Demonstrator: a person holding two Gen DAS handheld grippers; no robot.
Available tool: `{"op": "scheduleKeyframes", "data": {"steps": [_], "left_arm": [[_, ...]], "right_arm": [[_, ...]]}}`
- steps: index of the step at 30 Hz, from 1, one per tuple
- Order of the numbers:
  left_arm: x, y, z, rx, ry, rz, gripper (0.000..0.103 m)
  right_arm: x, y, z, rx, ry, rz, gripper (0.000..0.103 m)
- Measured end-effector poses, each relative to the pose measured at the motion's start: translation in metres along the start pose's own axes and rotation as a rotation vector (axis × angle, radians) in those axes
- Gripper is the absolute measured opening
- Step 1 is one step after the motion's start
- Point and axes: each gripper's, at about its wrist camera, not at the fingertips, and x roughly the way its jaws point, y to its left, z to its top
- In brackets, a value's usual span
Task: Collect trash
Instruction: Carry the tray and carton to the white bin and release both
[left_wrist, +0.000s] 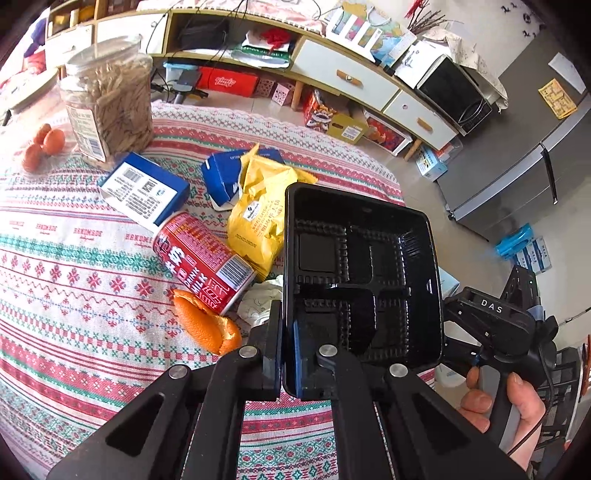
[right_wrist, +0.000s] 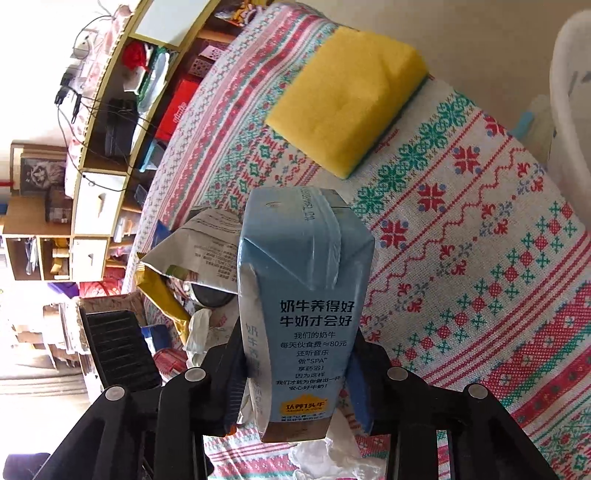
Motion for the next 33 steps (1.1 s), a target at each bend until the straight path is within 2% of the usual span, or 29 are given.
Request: {"op": "scheduleKeyframes", "data": {"steps": [6, 10, 14, 17, 21, 23, 28, 33], "left_arm": [[-0.021, 0.008, -0.001, 0.025, -0.061, 0.053, 0.004], [-0.031, 0.007, -0.005, 0.037, -0.084, 0.057, 0.004], [-0.034, -0.003, -0.010, 0.068, -0.082, 0.045, 0.004], [-0.033, -0.020, -0.012, 0.098, -0.088, 0.050, 0.004], [-0.032, -0.049, -0.025, 0.174, -0.090, 0.059, 0.004], [-0.029, -0.064, -0.031, 0.195, -0.076, 0.037, 0.004], [-0.019, -0.113, -0.046, 0.283, -0.076, 0.041, 0.004], [0.000, -0.164, -0.057, 0.329, -0.049, 0.015, 0.004]], "right_arm": [[-0.017, 0.012, -0.010, -0.102, -0.035, -0.018, 0.041], [-0.038, 0.020, -0.015, -0.192, -0.083, -0.030, 0.041], [-0.053, 0.018, -0.016, -0.217, -0.098, -0.010, 0.041], [-0.072, 0.016, -0.014, -0.225, -0.131, 0.002, 0.041], [-0.105, 0.011, -0.009, -0.268, -0.204, -0.026, 0.041], [-0.117, 0.002, -0.007, -0.256, -0.205, -0.010, 0.041], [-0.139, -0.015, -0.002, -0.261, -0.237, -0.053, 0.041], [-0.167, -0.028, 0.002, -0.333, -0.304, -0.178, 0.041]]}}
